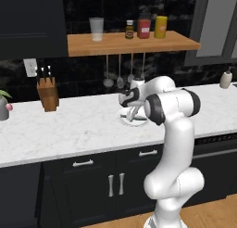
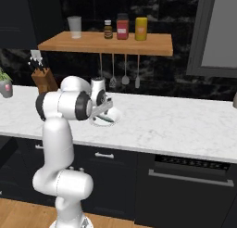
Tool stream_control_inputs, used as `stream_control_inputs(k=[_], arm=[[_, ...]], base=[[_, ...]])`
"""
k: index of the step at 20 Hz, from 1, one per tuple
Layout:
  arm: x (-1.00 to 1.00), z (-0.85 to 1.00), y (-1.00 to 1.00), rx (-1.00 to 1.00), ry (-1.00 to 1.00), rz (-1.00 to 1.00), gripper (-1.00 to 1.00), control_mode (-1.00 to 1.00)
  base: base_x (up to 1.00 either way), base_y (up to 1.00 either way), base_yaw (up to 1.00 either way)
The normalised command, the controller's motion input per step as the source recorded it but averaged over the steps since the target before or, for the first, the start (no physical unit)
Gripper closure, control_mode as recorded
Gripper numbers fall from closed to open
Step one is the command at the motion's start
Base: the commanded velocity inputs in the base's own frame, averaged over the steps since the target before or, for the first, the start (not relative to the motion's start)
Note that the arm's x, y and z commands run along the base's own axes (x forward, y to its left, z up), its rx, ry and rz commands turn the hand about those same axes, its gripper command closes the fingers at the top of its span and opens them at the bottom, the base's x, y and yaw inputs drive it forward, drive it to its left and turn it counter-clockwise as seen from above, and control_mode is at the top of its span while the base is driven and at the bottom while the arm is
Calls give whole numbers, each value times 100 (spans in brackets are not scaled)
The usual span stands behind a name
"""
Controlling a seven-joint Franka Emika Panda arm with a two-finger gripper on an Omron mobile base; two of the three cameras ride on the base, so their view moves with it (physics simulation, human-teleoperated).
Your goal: Pick up the knife from the drawer and place it on the cutting board. Then place the meat from the plate to the cutting board.
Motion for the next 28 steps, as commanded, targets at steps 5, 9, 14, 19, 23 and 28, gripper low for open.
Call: stream_control_inputs(k=[5, 9, 14, 19, 23, 28], arm=[[33, -36, 0, -1, 0, 0, -100, -100], [30, -37, 0, 0, 0, 0, -100, -100], [27, -33, 0, 0, 0, 0, -100, -100], [13, -43, 0, 0, 0, 0, 100, -100], [-4, -74, 0, 0, 0, 0, 100, -100], [-32, -61, 0, 2, 0, 0, 100, -100]], base=[[0, 0, 0], [0, 0, 0], [0, 0, 0], [0, 0, 0], [0, 0, 0], [0, 0, 0]])
